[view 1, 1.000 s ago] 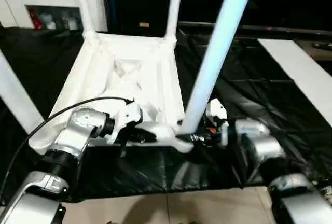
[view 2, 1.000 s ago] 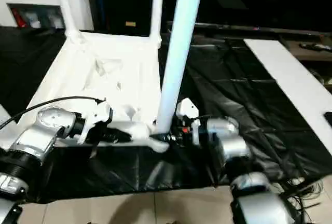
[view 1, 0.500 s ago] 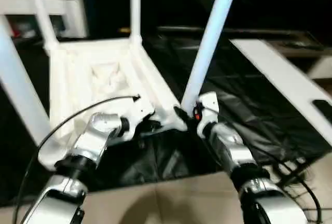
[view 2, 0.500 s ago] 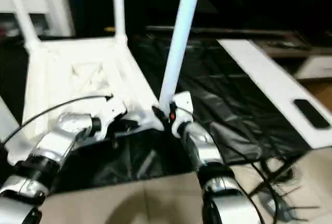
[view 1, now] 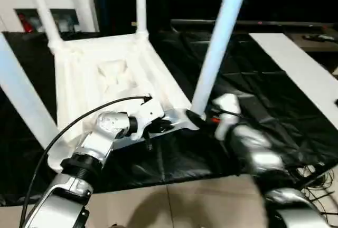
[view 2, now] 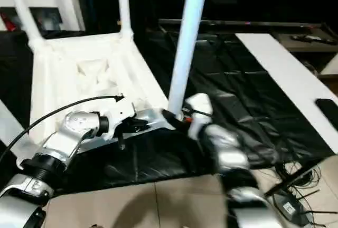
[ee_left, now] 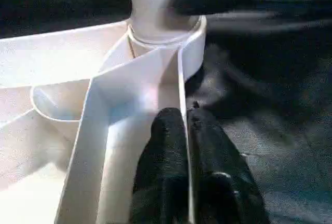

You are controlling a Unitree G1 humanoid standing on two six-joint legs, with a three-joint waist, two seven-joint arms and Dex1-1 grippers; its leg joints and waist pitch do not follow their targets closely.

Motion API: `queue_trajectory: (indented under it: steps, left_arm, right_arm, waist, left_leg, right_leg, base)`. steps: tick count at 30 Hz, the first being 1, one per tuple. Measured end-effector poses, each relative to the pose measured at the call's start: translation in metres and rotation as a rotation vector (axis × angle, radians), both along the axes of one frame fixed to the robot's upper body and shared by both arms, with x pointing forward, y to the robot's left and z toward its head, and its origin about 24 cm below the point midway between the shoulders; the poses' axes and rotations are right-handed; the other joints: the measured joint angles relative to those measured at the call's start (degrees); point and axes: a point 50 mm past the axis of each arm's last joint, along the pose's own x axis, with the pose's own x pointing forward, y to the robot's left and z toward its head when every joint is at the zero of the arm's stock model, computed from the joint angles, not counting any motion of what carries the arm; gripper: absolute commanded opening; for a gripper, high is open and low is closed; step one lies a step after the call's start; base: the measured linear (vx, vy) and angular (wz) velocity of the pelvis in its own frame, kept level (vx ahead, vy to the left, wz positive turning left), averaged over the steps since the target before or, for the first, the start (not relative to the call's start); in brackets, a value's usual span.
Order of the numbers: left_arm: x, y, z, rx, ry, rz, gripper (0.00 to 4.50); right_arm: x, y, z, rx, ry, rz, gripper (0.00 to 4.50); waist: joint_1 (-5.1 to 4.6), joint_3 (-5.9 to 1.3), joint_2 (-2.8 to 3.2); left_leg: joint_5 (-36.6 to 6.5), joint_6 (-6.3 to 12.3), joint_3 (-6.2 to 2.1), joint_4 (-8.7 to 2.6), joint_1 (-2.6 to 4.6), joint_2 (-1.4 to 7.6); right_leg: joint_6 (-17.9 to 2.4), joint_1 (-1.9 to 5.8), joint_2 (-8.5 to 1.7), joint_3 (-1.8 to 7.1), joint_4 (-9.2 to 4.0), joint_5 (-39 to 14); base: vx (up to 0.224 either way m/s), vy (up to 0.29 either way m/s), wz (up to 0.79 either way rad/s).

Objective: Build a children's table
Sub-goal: Flip table

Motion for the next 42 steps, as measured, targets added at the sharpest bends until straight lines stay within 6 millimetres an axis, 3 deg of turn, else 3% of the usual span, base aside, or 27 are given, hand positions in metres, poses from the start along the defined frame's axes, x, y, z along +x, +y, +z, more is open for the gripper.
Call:
queue_trajectory:
  steps: [2,4,8,13,15,19,23,28,29,32,42]
  left_arm:
    - [0.000,0.001,0.002,-0.025,-0.007,0.003,0.61]
    - [0.002,0.003,0.008,-0.054,-0.025,0.019,0.93]
    - [-0.001,0.015,0.022,-0.134,-0.062,0.063,0.93]
    - [-0.026,0.034,0.026,-0.254,0.021,0.155,0.93]
    - [-0.043,0.041,0.030,-0.301,0.067,0.158,1.20]
    - [-0.084,0.063,0.028,-0.314,0.235,0.136,1.47]
    - [-0.102,0.077,0.023,-0.295,0.322,0.153,1.79]
    - [-0.122,0.100,0.019,-0.225,0.401,0.200,2.17]
    - [-0.124,0.102,0.020,-0.222,0.403,0.208,2.42]
    - [-0.138,0.112,0.021,-0.153,0.430,0.219,2.53]
    - [-0.169,0.142,0.026,-0.066,0.483,0.312,2.53]
  right_arm:
    - [-0.005,-0.006,0.003,-0.003,-0.001,0.046,3.13]
    - [-0.011,-0.009,0.005,0.004,0.001,0.096,3.13]
    - [-0.022,-0.017,0.006,-0.028,0.018,0.186,3.13]
    - [-0.030,-0.015,0.009,-0.021,0.037,0.262,3.13]
    - [-0.029,-0.003,0.009,0.005,0.035,0.286,3.13]
    - [-0.029,0.012,0.006,0.042,0.064,0.332,3.13]
    - [-0.017,0.027,0.012,0.049,0.047,0.355,3.13]
    - [0.007,0.034,0.011,-0.022,0.017,0.203,3.13]
    - [0.009,0.033,0.011,-0.031,0.013,0.176,3.13]
    - [0.022,0.036,0.011,-0.064,0.010,0.080,3.13]
    - [0.059,0.003,0.022,-0.122,0.008,-0.409,3.13]
  waist:
    - [-0.03,0.05,-0.08]
    - [-0.76,0.04,-0.08]
    - [-0.99,0.05,-0.04]
    - [-0.93,0.11,0.02]
    - [-1.14,0.09,-0.05]
    - [-1.39,0.20,-0.74]
    - [-0.90,0.19,-1.46]
    - [-0.79,0.19,-1.92]
    - [-0.76,0.20,-1.93]
    - [-1.05,0.18,-2.07]
    - [-0.71,0.13,-2.20]
  left_leg:
    - [0.05,0.08,0.01,0.20,-0.07,0.05]
    - [0.06,0.09,0.03,0.39,-0.11,0.03]
    - [-0.02,0.28,0.17,0.46,-0.19,0.01]
    - [0.06,0.69,0.38,0.41,-0.14,0.07]
    - [-0.11,0.40,0.51,0.39,-0.03,0.14]
    - [-0.09,0.33,0.61,0.34,0.04,0.24]
    - [-0.07,0.29,0.68,0.36,0.05,0.26]
    - [-0.04,0.23,0.68,0.45,0.06,0.23]
    - [-0.04,0.23,0.67,0.46,0.06,0.23]
    - [-0.04,0.23,0.71,0.53,0.02,0.22]
    - [-0.03,0.22,0.82,0.77,-0.06,0.16]
  right_leg:
    - [0.06,-0.03,0.06,0.08,-0.04,-0.04]
    - [0.14,-0.06,0.11,0.24,-0.12,-0.09]
    - [0.10,-0.11,0.10,0.37,-0.24,-0.28]
    - [-0.02,-0.20,0.11,0.44,-0.17,-0.48]
    - [-0.01,-0.19,0.13,0.48,-0.12,-0.48]
    - [0.11,-0.26,0.19,0.52,0.07,-0.56]
    - [0.13,-0.25,0.16,0.59,0.16,-0.49]
    - [0.35,-0.20,0.16,0.66,0.14,-0.53]
    - [0.35,-0.20,0.16,0.68,0.13,-0.52]
    - [0.13,-0.20,0.21,0.90,0.27,-0.37]
    - [0.41,-0.54,0.70,2.00,0.56,-0.54]
  base:
    - [0.000,0.000,0.00]
    - [0.000,0.000,0.00]
    - [0.000,0.000,0.00]
    - [0.000,0.000,0.00]
    - [0.000,0.000,0.00]
    - [0.000,0.000,0.00]
    - [0.000,0.000,0.00]
    - [0.000,0.000,0.00]
    - [0.000,0.000,0.00]
    - [0.000,0.000,0.00]
    - [0.000,0.000,0.00]
